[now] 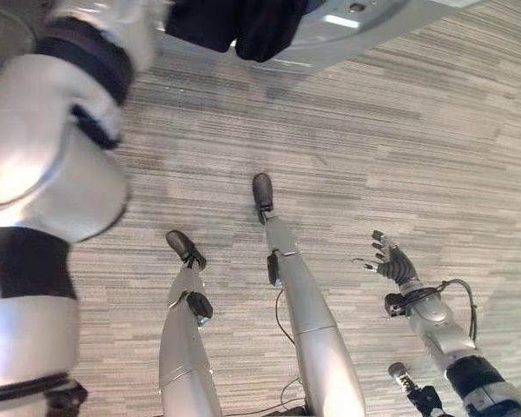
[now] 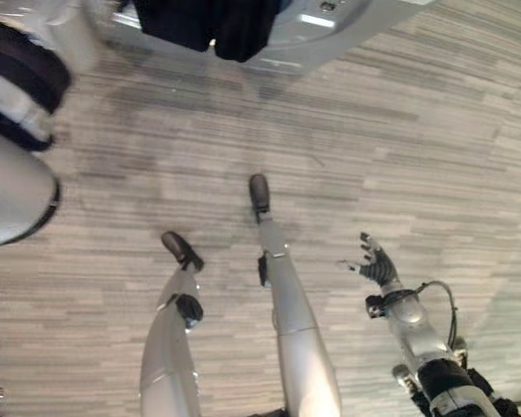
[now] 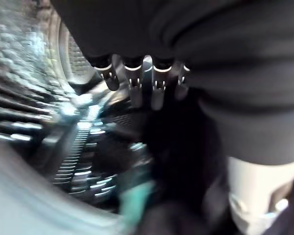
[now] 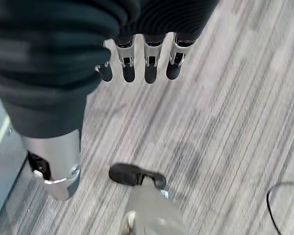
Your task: Grab the laundry basket,head to the washer,open it,put in the laundry and shut it.
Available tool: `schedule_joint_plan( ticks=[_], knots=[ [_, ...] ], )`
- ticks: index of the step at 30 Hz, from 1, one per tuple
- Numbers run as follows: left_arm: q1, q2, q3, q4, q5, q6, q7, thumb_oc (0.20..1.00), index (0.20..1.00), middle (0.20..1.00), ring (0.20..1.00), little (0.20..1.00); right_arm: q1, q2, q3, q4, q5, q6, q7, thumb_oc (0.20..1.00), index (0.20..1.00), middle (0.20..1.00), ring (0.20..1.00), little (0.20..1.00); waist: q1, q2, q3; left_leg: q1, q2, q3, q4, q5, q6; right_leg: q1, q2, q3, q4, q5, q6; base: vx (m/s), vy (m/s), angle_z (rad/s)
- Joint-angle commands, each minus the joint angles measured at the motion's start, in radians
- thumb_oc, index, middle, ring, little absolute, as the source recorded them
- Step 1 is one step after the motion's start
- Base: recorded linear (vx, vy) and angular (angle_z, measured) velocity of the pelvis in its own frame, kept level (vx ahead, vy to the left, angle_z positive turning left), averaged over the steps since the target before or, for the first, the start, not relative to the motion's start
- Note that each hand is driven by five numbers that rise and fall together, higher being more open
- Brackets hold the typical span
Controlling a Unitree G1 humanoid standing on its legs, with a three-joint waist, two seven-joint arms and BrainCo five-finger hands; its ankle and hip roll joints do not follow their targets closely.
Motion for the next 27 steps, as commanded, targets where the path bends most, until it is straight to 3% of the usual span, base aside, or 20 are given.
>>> schedule_joint_plan(
  ticks=[1, 8, 9, 10, 12, 13, 14, 16, 17, 18, 19, 22, 23, 27],
  knots=[
    [0.06, -0.073, 0.027, 0.06, 0.014, -0.006, -0.116, 1.0, 1.0, 1.0, 1.0, 1.0, 0.122, -0.036, -0.024, 0.015, -0.037, 0.013, 0.0, 1.0, 1.0, 1.0, 1.0, 1.0, -0.008, 0.003, -0.061, 0.069, 0.059, -0.086, 0.039, -0.082, -0.049, 0.06, 0.001, -0.039, 0.029, -0.174, 0.12, -0.02, 0.019, -0.06],
    [0.138, -0.081, 0.101, -0.02, -0.114, -0.039, -0.141, 1.0, 1.0, 1.0, 1.0, 1.0, 0.15, -0.018, -0.015, 0.044, -0.036, 0.023, 0.012, 1.0, 1.0, 1.0, 1.0, 1.0, 0.003, 0.003, -0.071, 0.1, 0.04, -0.099, 0.009, -0.063, -0.047, 0.104, -0.009, -0.049, 0.011, -0.166, 0.122, -0.03, 0.023, 0.06],
    [0.142, -0.076, 0.123, -0.135, -0.199, -0.079, -0.108, 1.0, 1.0, 1.0, 1.0, 1.0, 0.148, -0.014, -0.002, 0.06, -0.033, 0.022, 0.022, 1.0, 1.0, 1.0, 1.0, 1.0, 0.016, 0.006, -0.073, 0.116, 0.032, -0.106, -0.002, -0.055, -0.045, 0.126, -0.017, -0.051, 0.006, -0.162, 0.123, -0.03, 0.025, 0.04],
    [0.142, -0.076, 0.123, -0.135, -0.199, -0.079, -0.108, 1.0, 1.0, 1.0, 1.0, 1.0, 0.148, -0.014, -0.002, 0.06, -0.033, 0.022, 0.022, 1.0, 1.0, 1.0, 1.0, 1.0, 0.015, 0.006, -0.072, 0.116, 0.032, -0.106, -0.003, -0.055, -0.045, 0.127, -0.017, -0.051, 0.006, -0.162, 0.123, -0.03, 0.032, 0.08],
    [0.182, -0.03, 0.164, -0.295, -0.245, -0.113, -0.052, 1.0, 1.0, 1.0, 1.0, 1.0, 0.151, -0.007, 0.0, 0.068, -0.041, 0.015, 0.023, 1.0, 1.0, 1.0, 1.0, 1.0, 0.034, 0.013, -0.071, 0.131, 0.026, -0.114, -0.013, -0.049, -0.044, 0.147, -0.025, -0.057, 0.001, -0.165, 0.123, -0.02, 0.006, 0.12],
    [0.324, 0.046, 0.265, -0.511, -0.284, -0.15, 0.015, 1.0, 1.0, 1.0, 1.0, 1.0, 0.147, 0.034, 0.002, 0.08, -0.047, 0.0, 0.014, 1.0, 1.0, 1.0, 1.0, 1.0, 0.067, 0.02, -0.065, 0.154, 0.015, -0.121, -0.02, -0.043, -0.044, 0.179, -0.034, -0.064, -0.005, -0.169, 0.124, -0.03, 0.016, 0.16],
    [0.436, 0.071, 0.336, -0.609, -0.294, -0.151, 0.028, 1.0, 1.0, 1.0, 1.0, 1.0, 0.144, 0.051, 0.012, 0.094, -0.057, -0.006, 0.005, 1.0, 1.0, 1.0, 1.0, 1.0, 0.072, 0.024, -0.058, 0.167, 0.013, -0.121, -0.019, -0.042, -0.044, 0.199, -0.039, -0.07, -0.006, -0.173, 0.122, -0.02, 0.029, 0.17],
    [0.687, 0.087, 0.506, -0.823, -0.331, -0.208, 0.058, 1.0, 1.0, 1.0, 1.0, 1.0, 0.149, 0.106, 0.01, 0.121, -0.076, -0.013, -0.013, 1.0, 1.0, 1.0, 1.0, 1.0, 0.106, 0.026, -0.042, 0.197, 0.006, -0.113, -0.006, -0.045, -0.041, 0.247, -0.054, -0.088, -0.008, -0.181, 0.116, -0.02, 0.012, 0.2],
    [0.698, 0.091, 0.516, -0.832, -0.329, -0.205, 0.056, 1.0, 1.0, 1.0, 1.0, 1.0, 0.149, 0.102, 0.015, 0.121, -0.076, -0.013, -0.013, 1.0, 1.0, 1.0, 1.0, 1.0, 0.1, 0.029, -0.043, 0.197, 0.005, -0.115, -0.007, -0.043, -0.04, 0.249, -0.055, -0.09, -0.01, -0.18, 0.116, -0.03, 0.008, 0.24],
    [0.924, 0.034, 0.635, -0.975, -0.345, -0.236, 0.094, 1.0, 1.0, 1.0, 1.0, 1.0, 0.142, 0.148, 0.012, 0.152, -0.077, -0.017, -0.025, 1.0, 1.0, 1.0, 1.0, 1.0, 0.132, 0.034, -0.028, 0.228, -0.003, -0.079, 0.006, -0.038, -0.029, 0.288, -0.07, -0.113, -0.012, -0.184, 0.106, -0.01, 0.016, 0.39],
    [0.937, 0.035, 0.644, -0.985, -0.342, -0.232, 0.092, 1.0, 1.0, 1.0, 1.0, 1.0, 0.143, 0.145, 0.017, 0.153, -0.076, -0.018, -0.025, 1.0, 1.0, 1.0, 1.0, 1.0, 0.128, 0.036, -0.028, 0.232, -0.003, -0.079, 0.005, -0.039, -0.029, 0.293, -0.07, -0.113, -0.013, -0.185, 0.107, -0.02, 0.059, 0.47],
    [1.244, -0.024, 0.777, -1.159, -0.377, -0.265, 0.062, 1.0, 1.0, 1.0, 1.0, 1.0, 0.135, 0.178, 0.007, 0.197, -0.101, -0.005, -0.045, 1.0, 1.0, 1.0, 1.0, 1.0, 0.158, 0.054, -0.015, 0.313, -0.015, -0.001, -0.01, -0.045, -0.011, 0.369, -0.091, -0.153, -0.027, -0.183, 0.101, -0.02, 0.172, 0.67],
    [1.432, -0.041, 0.822, -1.243, -0.49, -0.289, -0.007, 1.0, 1.0, 1.0, 1.0, 1.0, 0.127, 0.199, -0.003, 0.249, -0.107, 0.01, -0.048, 1.0, 1.0, 1.0, 1.0, 1.0, 0.179, 0.069, -0.012, 0.381, -0.038, 0.001, -0.043, -0.057, 0.0, 0.436, -0.095, -0.169, -0.041, -0.175, 0.102, -0.02, 0.196, 0.54],
    [1.615, -0.025, 0.826, -1.31, -0.643, -0.307, -0.116, 1.0, 1.0, 1.0, 1.0, 1.0, 0.1, 0.208, 0.0, 0.335, -0.103, 0.021, -0.036, 1.0, 1.0, 1.0, 1.0, 1.0, 0.209, 0.074, 0.0, 0.445, -0.083, -0.045, -0.054, -0.077, 0.027, 0.522, -0.114, -0.176, -0.044, -0.162, 0.103, -0.03, 0.196, 0.4]
  ],
)
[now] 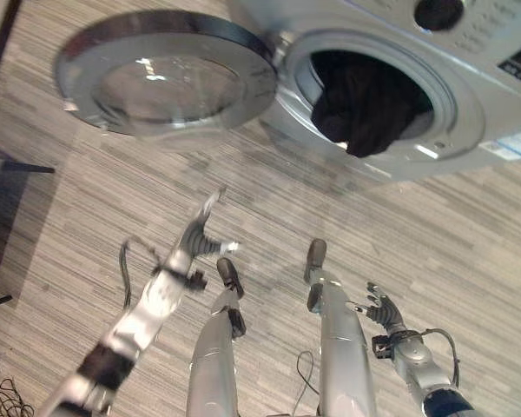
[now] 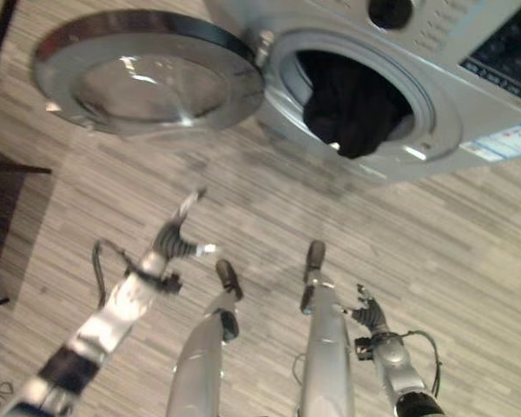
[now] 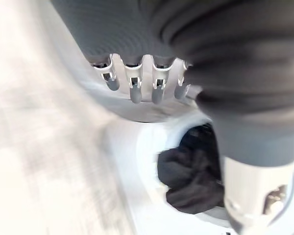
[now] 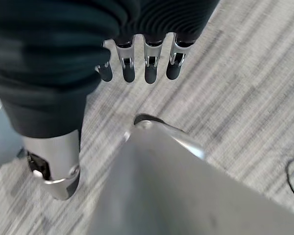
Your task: Grab the laundry basket,head to the washer,open it,put in the laundry and shut it.
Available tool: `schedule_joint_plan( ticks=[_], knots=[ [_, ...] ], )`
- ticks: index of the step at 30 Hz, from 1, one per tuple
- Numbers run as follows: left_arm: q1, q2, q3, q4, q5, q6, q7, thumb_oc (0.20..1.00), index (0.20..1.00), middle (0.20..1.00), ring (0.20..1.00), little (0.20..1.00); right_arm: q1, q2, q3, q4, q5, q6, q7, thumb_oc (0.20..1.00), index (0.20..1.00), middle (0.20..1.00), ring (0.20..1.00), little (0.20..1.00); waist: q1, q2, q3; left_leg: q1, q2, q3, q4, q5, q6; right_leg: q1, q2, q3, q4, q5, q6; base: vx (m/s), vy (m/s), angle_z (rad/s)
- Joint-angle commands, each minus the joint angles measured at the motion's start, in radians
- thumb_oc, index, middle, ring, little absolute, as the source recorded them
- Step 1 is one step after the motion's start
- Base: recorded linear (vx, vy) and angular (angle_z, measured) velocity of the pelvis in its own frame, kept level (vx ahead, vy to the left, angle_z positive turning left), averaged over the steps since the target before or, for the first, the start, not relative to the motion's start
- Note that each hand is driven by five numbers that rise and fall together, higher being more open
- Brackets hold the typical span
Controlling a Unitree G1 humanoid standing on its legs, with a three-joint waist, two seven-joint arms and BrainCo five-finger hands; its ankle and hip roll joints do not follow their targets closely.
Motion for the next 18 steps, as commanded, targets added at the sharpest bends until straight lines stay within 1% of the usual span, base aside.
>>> schedule_joint_plan(
  ticks=[1, 2, 3, 4, 5, 7, 8, 9, 10, 11, 12, 14, 16, 17, 18],
  knots=[
    [-0.02, 0.048, -0.016, -0.091, -0.154, -0.105, -0.119, 1.0, 1.0, 1.0, 1.0, 1.0, 0.006, -0.008, 0.008, 0.073, 0.01, 0.016, -0.001, 1.0, 1.0, 1.0, 1.0, 1.0, 0.001, 0.035, 0.022, 0.078, -0.025, -0.05, 0.102, -0.18, 0.005, 0.163, 0.042, -0.004, -0.186, 0.01, 0.075, 0.0, 0.118, 0.15],
    [-0.017, 0.05, -0.014, -0.095, -0.154, -0.104, -0.12, 1.0, 1.0, 1.0, 1.0, 1.0, 0.005, -0.006, 0.01, 0.076, 0.01, 0.014, -0.001, 1.0, 1.0, 1.0, 1.0, 1.0, -0.001, 0.034, 0.025, 0.082, -0.026, -0.051, 0.101, -0.181, 0.005, 0.169, 0.042, -0.006, -0.188, 0.01, 0.076, 0.02, 0.209, 0.18],
    [0.033, 0.059, -0.019, -0.083, -0.149, -0.104, -0.136, 1.0, 1.0, 1.0, 1.0, 1.0, 0.0, -0.001, 0.009, 0.119, 0.008, 0.014, -0.001, 1.0, 1.0, 1.0, 1.0, 1.0, 0.022, 0.03, 0.016, 0.127, -0.04, -0.066, 0.096, -0.189, 0.016, 0.23, 0.026, -0.019, -0.198, 0.015, 0.083, 0.03, 0.167, 0.22],
    [0.053, 0.048, -0.018, -0.068, -0.146, -0.1, -0.141, 1.0, 1.0, 1.0, 1.0, 1.0, 0.0, 0.004, 0.004, 0.15, 0.005, 0.017, -0.002, 1.0, 1.0, 1.0, 1.0, 1.0, 0.032, 0.028, 0.008, 0.162, -0.05, -0.078, 0.086, -0.195, 0.021, 0.279, 0.016, -0.03, -0.212, 0.02, 0.091, 0.03, 0.167, 0.47],
    [0.054, 0.048, -0.018, -0.069, -0.146, -0.1, -0.141, 1.0, 1.0, 1.0, 1.0, 1.0, -0.001, 0.004, 0.004, 0.152, 0.005, 0.016, -0.002, 1.0, 1.0, 1.0, 1.0, 1.0, 0.03, 0.029, 0.013, 0.169, -0.051, -0.08, 0.083, -0.195, 0.021, 0.287, 0.016, -0.033, -0.215, 0.021, 0.092, 0.05, 0.152, 0.59],
    [0.12, 0.03, -0.004, -0.019, -0.11, -0.083, -0.138, 1.0, 1.0, 1.0, 1.0, 1.0, 0.019, 0.01, -0.04, 0.197, 0.009, 0.026, -0.008, 1.0, 1.0, 1.0, 1.0, 1.0, 0.058, 0.015, -0.015, 0.257, -0.085, -0.119, 0.075, -0.214, 0.038, 0.419, -0.014, -0.071, -0.238, 0.028, 0.107, 0.08, 0.223, 0.56],
    [0.132, 0.021, 0.002, 0.001, -0.101, -0.077, -0.136, 1.0, 1.0, 1.0, 1.0, 1.0, 0.024, 0.008, -0.049, 0.201, 0.005, 0.029, -0.009, 1.0, 1.0, 1.0, 1.0, 1.0, 0.061, 0.011, -0.02, 0.28, -0.093, -0.129, 0.072, -0.219, 0.044, 0.453, -0.019, -0.078, -0.249, 0.031, 0.111, 0.09, 0.29, 0.58],
    [0.156, 0.012, 0.022, 0.021, -0.079, -0.071, -0.131, 1.0, 1.0, 1.0, 1.0, 1.0, 0.027, -0.001, -0.077, 0.208, -0.001, 0.036, -0.013, 1.0, 1.0, 1.0, 1.0, 1.0, 0.069, 0.004, -0.039, 0.314, -0.106, -0.138, 0.066, -0.232, 0.054, 0.495, -0.031, -0.089, -0.26, 0.038, 0.119, 0.05, 0.179, 0.63],
    [0.157, 0.012, 0.023, 0.02, -0.078, -0.071, -0.131, 1.0, 1.0, 1.0, 1.0, 1.0, 0.028, -0.001, -0.076, 0.208, -0.001, 0.037, -0.013, 1.0, 1.0, 1.0, 1.0, 1.0, 0.067, 0.005, -0.036, 0.319, -0.106, -0.139, 0.065, -0.232, 0.055, 0.501, -0.031, -0.091, -0.262, 0.039, 0.12, 0.07, 0.207, 0.48],
    [0.176, 0.009, 0.042, 0.038, -0.074, -0.071, -0.13, 1.0, 1.0, 1.0, 1.0, 1.0, 0.029, -0.009, -0.094, 0.209, -0.01, 0.042, -0.014, 1.0, 1.0, 1.0, 1.0, 1.0, 0.073, -0.006, -0.055, 0.346, -0.118, -0.146, 0.063, -0.243, 0.066, 0.534, -0.04, -0.09, -0.267, 0.045, 0.127, 0.05, 0.136, 0.23],
    [0.19, 0.002, 0.056, 0.057, -0.094, -0.073, -0.135, 1.0, 1.0, 1.0, 1.0, 1.0, 0.03, -0.014, -0.1, 0.202, -0.017, 0.046, -0.014, 1.0, 1.0, 1.0, 1.0, 1.0, 0.073, -0.012, -0.061, 0.364, -0.121, -0.148, 0.058, -0.249, 0.069, 0.553, -0.044, -0.092, -0.274, 0.051, 0.131, 0.08, 0.2, 0.06],
    [0.227, -0.023, 0.092, 0.13, -0.149, -0.08, -0.157, 1.0, 1.0, 1.0, 1.0, 1.0, 0.025, -0.021, -0.129, 0.21, -0.029, 0.053, -0.002, 1.0, 1.0, 1.0, 1.0, 1.0, 0.085, -0.034, -0.104, 0.414, -0.135, -0.147, 0.033, -0.259, 0.082, 0.604, -0.056, -0.107, -0.305, 0.085, 0.151, 0.07, 0.155, 0.1],
    [0.234, -0.061, 0.11, 0.201, -0.188, -0.077, -0.166, 1.0, 1.0, 1.0, 1.0, 1.0, 0.03, -0.016, -0.14, 0.213, -0.028, 0.054, 0.011, 1.0, 1.0, 1.0, 1.0, 1.0, 0.094, -0.048, -0.131, 0.442, -0.142, -0.145, 0.011, -0.257, 0.086, 0.63, -0.064, -0.121, -0.312, 0.096, 0.159, 0.05, 0.105, -0.1],
    [0.233, -0.092, 0.136, 0.243, -0.187, -0.078, -0.154, 1.0, 1.0, 1.0, 1.0, 1.0, 0.034, -0.003, -0.15, 0.239, -0.018, 0.056, 0.019, 1.0, 1.0, 1.0, 1.0, 1.0, 0.106, -0.059, -0.145, 0.476, -0.146, -0.152, -0.005, -0.261, 0.099, 0.622, -0.077, -0.12, -0.254, 0.094, 0.159, 0.05, 0.094, -0.09],
    [0.228, -0.104, 0.145, 0.262, -0.162, -0.083, -0.126, 1.0, 1.0, 1.0, 1.0, 1.0, 0.035, 0.007, -0.151, 0.243, -0.007, 0.054, 0.023, 1.0, 1.0, 1.0, 1.0, 1.0, 0.11, -0.069, -0.14, 0.501, -0.147, -0.157, -0.001, -0.272, 0.114, 0.61, -0.09, -0.106, -0.161, 0.101, 0.157, 0.05, 0.054, 0.06]
  ],
)
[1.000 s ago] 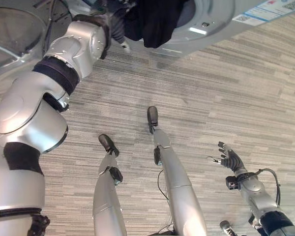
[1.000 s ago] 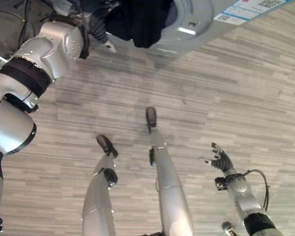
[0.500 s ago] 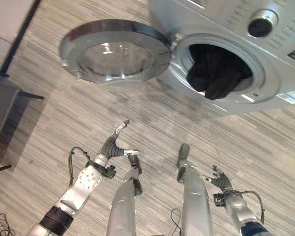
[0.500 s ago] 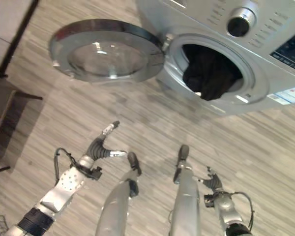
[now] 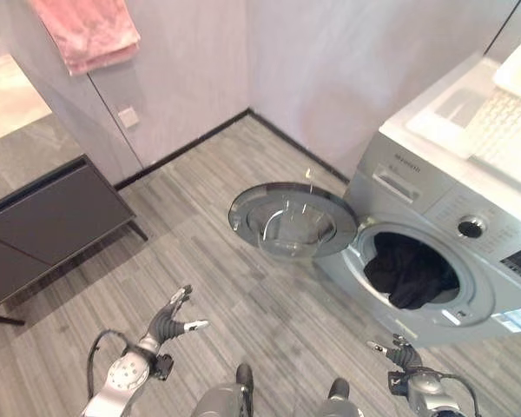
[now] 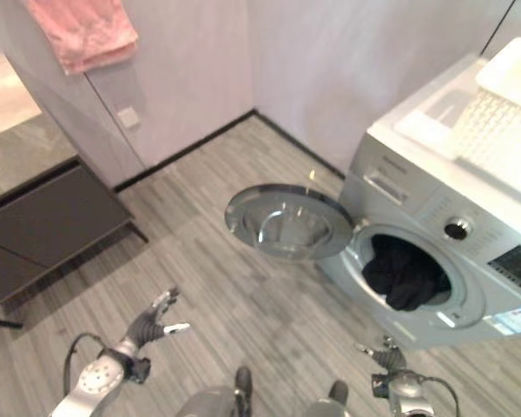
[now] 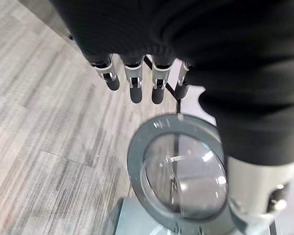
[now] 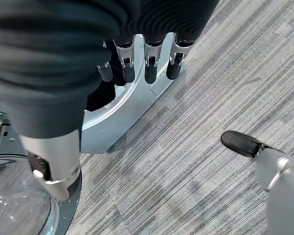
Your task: Grab the laundry basket,head to the washer,open it,put in the laundry and shut it.
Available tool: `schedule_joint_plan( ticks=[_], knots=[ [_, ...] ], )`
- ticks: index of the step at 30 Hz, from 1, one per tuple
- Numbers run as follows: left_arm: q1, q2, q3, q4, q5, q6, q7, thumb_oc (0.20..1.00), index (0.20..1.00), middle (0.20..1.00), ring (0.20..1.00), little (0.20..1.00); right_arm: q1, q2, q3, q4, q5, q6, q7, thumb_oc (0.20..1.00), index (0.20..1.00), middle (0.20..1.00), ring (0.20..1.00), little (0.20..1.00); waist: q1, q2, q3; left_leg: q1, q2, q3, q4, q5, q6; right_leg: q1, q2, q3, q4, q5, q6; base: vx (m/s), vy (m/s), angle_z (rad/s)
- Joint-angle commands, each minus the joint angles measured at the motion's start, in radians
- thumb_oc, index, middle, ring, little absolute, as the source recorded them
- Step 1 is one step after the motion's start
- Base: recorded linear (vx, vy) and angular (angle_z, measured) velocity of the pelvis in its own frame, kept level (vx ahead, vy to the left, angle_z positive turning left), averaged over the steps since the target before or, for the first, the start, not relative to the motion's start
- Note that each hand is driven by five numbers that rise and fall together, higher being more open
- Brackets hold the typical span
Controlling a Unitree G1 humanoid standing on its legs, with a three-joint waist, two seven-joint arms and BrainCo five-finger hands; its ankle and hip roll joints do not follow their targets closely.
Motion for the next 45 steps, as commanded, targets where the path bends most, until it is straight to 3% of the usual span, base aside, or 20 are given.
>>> schedule_joint_plan(
  ticks=[1, 3, 5, 6, 7, 8, 9, 10, 12, 13, 15, 25, 28, 34, 45],
  knots=[
    [-0.052, -0.035, 0.034, -0.111, 0.045, -0.055, 0.053, 1.0, 1.0, 1.0, 1.0, 1.0, -0.009, -0.047, -0.014, -0.002, 0.021, -0.01, 0.008, 1.0, 1.0, 1.0, 1.0, 1.0, 0.004, 0.053, 0.118, 0.119, 0.014, -0.034, -0.032, -0.125, 0.003, -0.05, 0.013, 0.042, 0.167, -0.028, 0.078, -0.02, -0.058, 0.21],
    [-0.069, -0.012, 0.016, -0.112, 0.11, -0.065, 0.068, 1.0, 1.0, 1.0, 1.0, 1.0, -0.024, -0.057, -0.043, 0.023, 0.051, -0.016, -0.003, 1.0, 1.0, 1.0, 1.0, 1.0, 0.005, 0.043, 0.145, 0.101, 0.019, -0.041, 0.034, -0.141, -0.001, -0.067, 0.0, 0.088, 0.144, -0.008, 0.068, -0.04, -0.196, 0.23],
    [-0.08, 0.027, 0.01, -0.142, 0.092, -0.069, 0.049, 1.0, 1.0, 1.0, 1.0, 1.0, -0.056, -0.104, -0.112, 0.066, 0.117, -0.012, -0.016, 1.0, 1.0, 1.0, 1.0, 1.0, 0.006, 0.029, 0.166, 0.023, 0.044, -0.082, 0.175, -0.194, -0.038, -0.088, -0.065, 0.155, -0.083, 0.066, 0.083, 0.05, -0.41, 0.4],
    [-0.081, 0.031, 0.007, -0.147, 0.084, -0.069, 0.04, 1.0, 1.0, 1.0, 1.0, 1.0, -0.061, -0.115, -0.129, 0.076, 0.132, -0.01, -0.017, 1.0, 1.0, 1.0, 1.0, 1.0, 0.009, 0.027, 0.171, 0.002, 0.055, -0.095, 0.216, -0.215, -0.051, -0.1, -0.082, 0.162, -0.13, 0.095, 0.09, 0.12, -0.487, 0.6],
    [-0.08, 0.036, 0.005, -0.15, 0.08, -0.068, 0.034, 1.0, 1.0, 1.0, 1.0, 1.0, -0.074, -0.132, -0.15, 0.091, 0.145, -0.007, -0.019, 1.0, 1.0, 1.0, 1.0, 1.0, 0.021, 0.026, 0.175, -0.027, 0.085, -0.106, 0.259, -0.241, -0.07, -0.11, -0.1, 0.127, -0.199, 0.134, 0.108, 0.17, -0.546, 0.42],
    [-0.088, 0.034, -0.008, -0.147, 0.072, -0.067, 0.026, 1.0, 1.0, 1.0, 1.0, 1.0, -0.082, -0.147, -0.165, 0.097, 0.166, -0.01, -0.016, 1.0, 1.0, 1.0, 1.0, 1.0, 0.03, 0.017, 0.177, -0.047, 0.112, -0.124, 0.283, -0.248, -0.098, -0.099, -0.103, 0.083, -0.219, 0.134, 0.113, 0.2, -0.556, 0.36],
    [-0.088, 0.034, -0.014, -0.146, 0.068, -0.067, 0.024, 1.0, 1.0, 1.0, 1.0, 1.0, -0.077, -0.149, -0.177, 0.098, 0.176, -0.013, -0.022, 1.0, 1.0, 1.0, 1.0, 1.0, 0.032, 0.008, 0.182, -0.05, 0.116, -0.132, 0.288, -0.249, -0.109, -0.094, -0.104, 0.072, -0.206, 0.146, 0.125, 0.24, -0.624, 0.34],
    [-0.073, 0.032, -0.011, -0.15, 0.061, -0.067, 0.025, 1.0, 1.0, 1.0, 1.0, 1.0, -0.084, -0.155, -0.184, 0.089, 0.187, -0.019, -0.025, 1.0, 1.0, 1.0, 1.0, 1.0, 0.033, 0.0, 0.188, -0.054, 0.152, -0.137, 0.286, -0.24, -0.139, -0.114, -0.088, 0.039, -0.159, 0.159, 0.125, 0.18, -0.476, 0.45],
    [-0.062, 0.026, -0.01, -0.153, 0.037, -0.06, 0.023, 1.0, 1.0, 1.0, 1.0, 1.0, -0.106, -0.171, -0.184, 0.108, 0.199, -0.023, -0.034, 1.0, 1.0, 1.0, 1.0, 1.0, 0.029, 0.01, 0.197, -0.042, 0.188, -0.145, 0.246, -0.216, -0.158, -0.138, -0.07, 0.021, -0.1, 0.129, 0.125, 0.15, -0.401, 0.28],
    [-0.064, 0.028, -0.016, -0.161, 0.022, -0.06, 0.019, 1.0, 1.0, 1.0, 1.0, 1.0, -0.135, -0.194, -0.182, 0.129, 0.204, -0.029, -0.046, 1.0, 1.0, 1.0, 1.0, 1.0, 0.024, 0.029, 0.226, -0.037, 0.217, -0.156, 0.201, -0.183, -0.178, -0.164, -0.056, 0.008, -0.052, 0.087, 0.125, 0.1, -0.302, -0.14],
    [-0.073, 0.028, -0.029, -0.167, 0.019, -0.057, 0.015, 1.0, 1.0, 1.0, 1.0, 1.0, -0.161, -0.209, -0.17, 0.133, 0.212, -0.032, -0.05, 1.0, 1.0, 1.0, 1.0, 1.0, 0.018, 0.048, 0.25, -0.032, 0.237, -0.161, 0.148, -0.156, -0.189, -0.184, -0.039, 0.013, -0.041, 0.05, 0.119, 0.05, -0.183, -0.07],
    [-0.16, -0.026, -0.097, -0.172, 0.0, -0.059, 0.042, 1.0, 1.0, 1.0, 1.0, 1.0, -0.312, -0.243, -0.122, 0.194, 0.249, -0.036, -0.081, 1.0, 1.0, 1.0, 1.0, 1.0, 0.005, 0.095, 0.296, -0.059, 0.226, -0.136, -0.014, -0.05, -0.205, -0.293, -0.021, 0.068, -0.08, 0.048, 0.103, 0.01, -0.032, -0.01],
    [-0.179, -0.033, -0.106, -0.173, -0.009, -0.064, 0.054, 1.0, 1.0, 1.0, 1.0, 1.0, -0.37, -0.242, -0.103, 0.232, 0.255, -0.032, -0.088, 1.0, 1.0, 1.0, 1.0, 1.0, 0.012, 0.121, 0.318, -0.088, 0.22, -0.134, -0.025, -0.043, -0.206, -0.326, -0.025, 0.08, -0.083, 0.052, 0.102, 0.0, 0.029, 0.06],
    [-0.198, -0.031, -0.111, -0.19, -0.035, -0.072, 0.062, 1.0, 1.0, 1.0, 1.0, 1.0, -0.434, -0.262, -0.094, 0.251, 0.271, -0.035, -0.098, 1.0, 1.0, 1.0, 1.0, 1.0, 0.011, 0.138, 0.355, -0.151, 0.193, -0.14, 0.002, -0.041, -0.202, -0.377, -0.039, 0.106, -0.082, 0.065, 0.1, -0.01, 0.008, 0.01],
    [-0.236, -0.027, -0.114, -0.255, -0.087, -0.075, 0.074, 1.0, 1.0, 1.0, 1.0, 1.0, -0.548, -0.468, -0.096, 0.37, 0.285, 0.001, -0.09, 1.0, 1.0, 1.0, 1.0, 1.0, 0.021, 0.194, 0.417, -0.253, 0.175, -0.135, -0.007, -0.019, -0.208, -0.509, -0.047, 0.134, -0.068, 0.073, 0.107, -0.01, -0.002, 0.01]
  ],
)
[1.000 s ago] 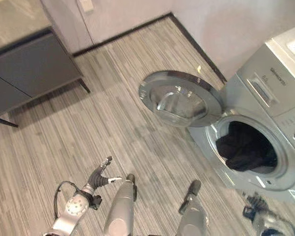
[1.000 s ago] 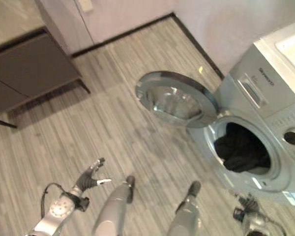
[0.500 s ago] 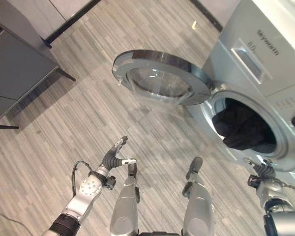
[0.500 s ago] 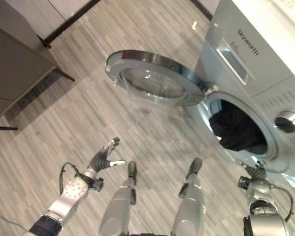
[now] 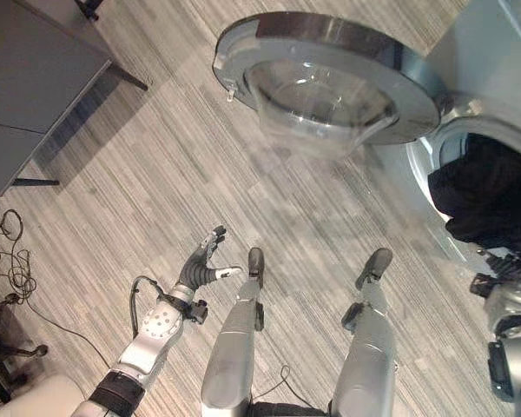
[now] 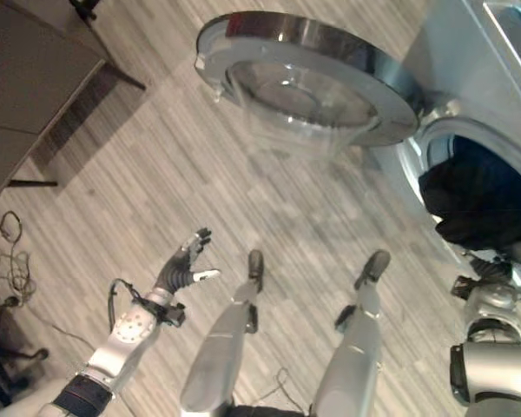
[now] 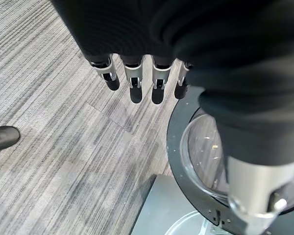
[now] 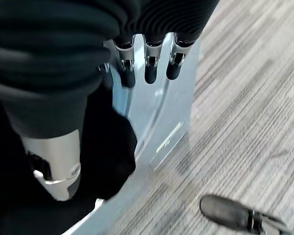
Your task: Grab the laundry basket,head to the washer,open it,put in the laundry and shut it.
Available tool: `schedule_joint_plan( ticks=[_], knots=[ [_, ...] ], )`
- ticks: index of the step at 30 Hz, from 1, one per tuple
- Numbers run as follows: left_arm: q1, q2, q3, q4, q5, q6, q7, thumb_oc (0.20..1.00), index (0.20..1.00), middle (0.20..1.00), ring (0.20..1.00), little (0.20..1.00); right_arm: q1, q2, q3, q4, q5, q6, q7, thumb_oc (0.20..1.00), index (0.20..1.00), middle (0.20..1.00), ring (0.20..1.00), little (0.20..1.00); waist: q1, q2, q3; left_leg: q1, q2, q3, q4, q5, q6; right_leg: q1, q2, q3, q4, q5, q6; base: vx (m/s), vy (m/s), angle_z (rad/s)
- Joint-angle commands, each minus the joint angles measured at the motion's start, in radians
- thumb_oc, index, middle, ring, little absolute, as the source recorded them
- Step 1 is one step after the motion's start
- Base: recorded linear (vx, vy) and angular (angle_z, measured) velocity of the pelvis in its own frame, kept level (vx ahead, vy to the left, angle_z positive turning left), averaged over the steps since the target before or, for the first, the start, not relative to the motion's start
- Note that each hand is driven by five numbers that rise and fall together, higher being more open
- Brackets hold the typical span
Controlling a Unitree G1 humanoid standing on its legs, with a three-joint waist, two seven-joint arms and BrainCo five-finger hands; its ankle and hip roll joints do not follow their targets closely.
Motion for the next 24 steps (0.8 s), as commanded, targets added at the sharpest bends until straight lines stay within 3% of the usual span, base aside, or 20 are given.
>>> schedule_joint_plan(
  ticks=[1, 14, 24],
  knots=[
    [0.022, 0.028, -0.025, -0.063, -0.04, -0.046, 0.008, 1.0, 1.0, 1.0, 1.0, 1.0, 0.01, -0.05, 0.032, 0.062, 0.032, 0.019, -0.002, 1.0, 1.0, 1.0, 1.0, 1.0, -0.008, -0.003, 0.009, 0.032, 0.037, 0.0, 0.098, -0.152, -0.021, -0.086, -0.049, 0.125, -0.008, -0.03, 0.077, 0.0, 0.0, 0.0],
    [-0.069, -0.023, -0.084, -0.151, -0.092, -0.061, -0.002, 1.0, 1.0, 1.0, 1.0, 1.0, -0.172, -0.093, 0.076, 0.058, 0.168, -0.012, 0.016, 1.0, 1.0, 1.0, 1.0, 1.0, 0.016, 0.049, 0.009, -0.058, 0.03, -0.026, -0.003, -0.066, -0.031, -0.179, -0.032, 0.139, -0.031, -0.025, 0.076, 0.0, -0.008, 0.02],
    [-0.14, -0.011, -0.131, -0.157, -0.107, -0.056, -0.031, 1.0, 1.0, 1.0, 1.0, 1.0, -0.302, -0.112, 0.052, 0.07, 0.32, -0.025, 0.024, 1.0, 1.0, 1.0, 1.0, 1.0, 0.048, 0.05, -0.004, -0.099, 0.017, -0.055, -0.008, -0.059, -0.031, -0.174, -0.03, 0.129, -0.062, -0.019, 0.077, 0.01, -0.004, 0.02]
  ],
)
